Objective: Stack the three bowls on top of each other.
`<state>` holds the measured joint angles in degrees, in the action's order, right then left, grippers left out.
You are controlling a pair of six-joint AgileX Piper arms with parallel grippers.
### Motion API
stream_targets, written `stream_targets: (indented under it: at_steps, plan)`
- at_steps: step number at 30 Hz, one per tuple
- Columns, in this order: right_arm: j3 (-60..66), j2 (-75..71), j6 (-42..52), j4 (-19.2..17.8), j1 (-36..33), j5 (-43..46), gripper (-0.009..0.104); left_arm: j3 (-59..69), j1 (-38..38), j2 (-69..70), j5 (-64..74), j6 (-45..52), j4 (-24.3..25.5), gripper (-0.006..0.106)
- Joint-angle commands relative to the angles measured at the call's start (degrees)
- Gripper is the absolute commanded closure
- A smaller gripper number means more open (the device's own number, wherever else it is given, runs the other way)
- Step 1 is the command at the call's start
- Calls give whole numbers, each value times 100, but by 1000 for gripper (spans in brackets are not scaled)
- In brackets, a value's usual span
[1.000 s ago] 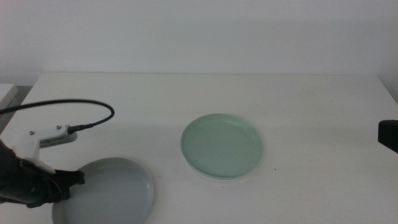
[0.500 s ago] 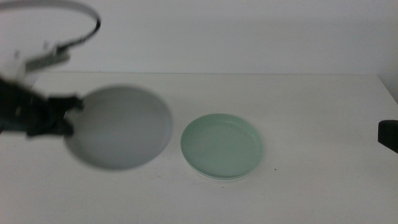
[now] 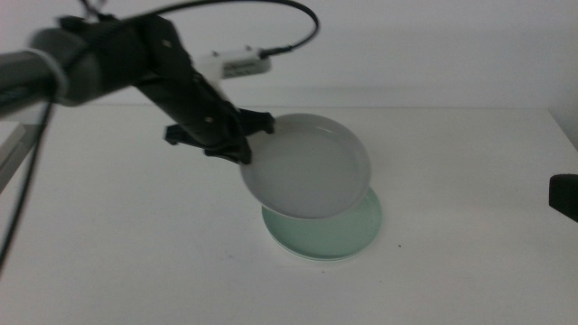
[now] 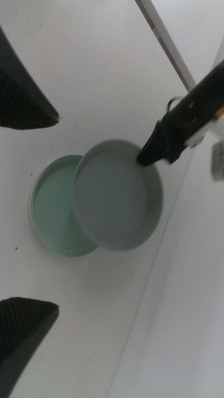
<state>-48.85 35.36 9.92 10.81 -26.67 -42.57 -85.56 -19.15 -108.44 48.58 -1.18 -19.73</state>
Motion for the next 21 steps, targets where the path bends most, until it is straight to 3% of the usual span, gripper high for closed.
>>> stream_targets:
  at_steps: [1, 21]
  plan:
    - [17, -31, 43, -15, 43, 32, 2, -203, -141, -251, -84, -57, -77, 102]
    - [17, -31, 43, -15, 43, 32, 2, -206, -324, -847, -339, 118, -306, 100]
